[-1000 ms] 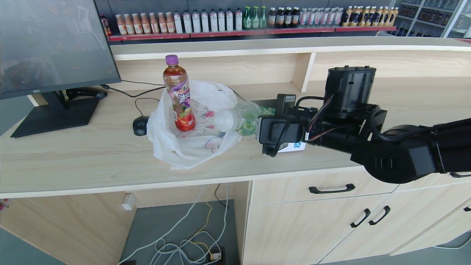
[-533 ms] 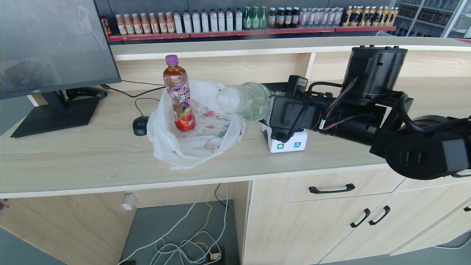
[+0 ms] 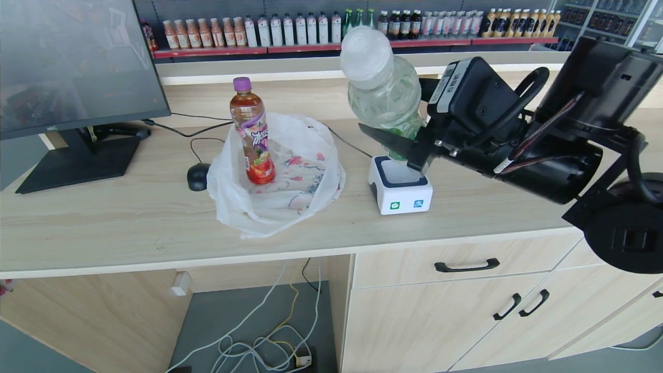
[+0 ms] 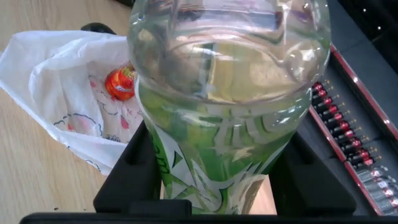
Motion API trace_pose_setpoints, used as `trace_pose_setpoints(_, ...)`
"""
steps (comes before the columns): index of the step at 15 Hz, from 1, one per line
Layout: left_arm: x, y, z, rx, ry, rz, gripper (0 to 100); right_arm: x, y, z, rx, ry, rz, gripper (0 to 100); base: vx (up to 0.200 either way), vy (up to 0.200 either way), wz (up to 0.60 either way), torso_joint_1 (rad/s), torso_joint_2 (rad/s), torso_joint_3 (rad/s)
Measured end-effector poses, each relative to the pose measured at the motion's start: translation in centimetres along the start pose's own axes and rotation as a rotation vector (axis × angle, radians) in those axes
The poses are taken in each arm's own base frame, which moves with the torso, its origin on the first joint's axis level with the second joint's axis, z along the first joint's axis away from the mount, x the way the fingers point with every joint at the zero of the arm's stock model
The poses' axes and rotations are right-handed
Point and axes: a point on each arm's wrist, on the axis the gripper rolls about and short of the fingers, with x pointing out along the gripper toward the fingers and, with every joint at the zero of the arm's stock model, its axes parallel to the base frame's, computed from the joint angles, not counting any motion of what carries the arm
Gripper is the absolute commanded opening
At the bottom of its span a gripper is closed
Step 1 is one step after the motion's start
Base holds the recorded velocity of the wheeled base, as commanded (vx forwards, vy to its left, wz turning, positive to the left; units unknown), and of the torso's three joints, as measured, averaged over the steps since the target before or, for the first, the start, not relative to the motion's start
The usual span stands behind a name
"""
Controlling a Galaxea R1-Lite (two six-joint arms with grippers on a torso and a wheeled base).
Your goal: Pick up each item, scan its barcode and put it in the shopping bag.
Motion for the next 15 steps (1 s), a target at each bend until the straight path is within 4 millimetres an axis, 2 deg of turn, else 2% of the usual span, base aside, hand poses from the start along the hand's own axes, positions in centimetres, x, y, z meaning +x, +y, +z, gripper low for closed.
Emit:
trace_pose_setpoints(3, 0.0, 0.0, 0.0, 0.0, 0.0, 0.0, 100, -1.9, 0.9, 0.1, 0.198, -0.112, -0.147, 0, 0.0, 0.0, 0.0, 0.0, 0.0, 0.0)
trace_pose_setpoints(8, 0.0, 0.0, 0.0, 0.001, 0.0, 0.0, 100, -4.7, 2.6, -0.6, 0.496, -0.083, -0.375, 0, 0.0, 0.0, 0.0, 0.0, 0.0, 0.0)
trace_pose_setpoints(13, 0.0, 0.0, 0.0, 0.002, 0.0, 0.0, 100, -6.5, 3.3, -1.2, 0.634, 0.04, -0.576, 0, 0.0, 0.0, 0.0, 0.0, 0.0, 0.0)
trace_pose_setpoints(15, 0.0, 0.0, 0.0, 0.001, 0.0, 0.0, 100, -7.3, 3.4, -1.8, 0.636, 0.079, -0.593, 0, 0.0, 0.0, 0.0, 0.0, 0.0, 0.0)
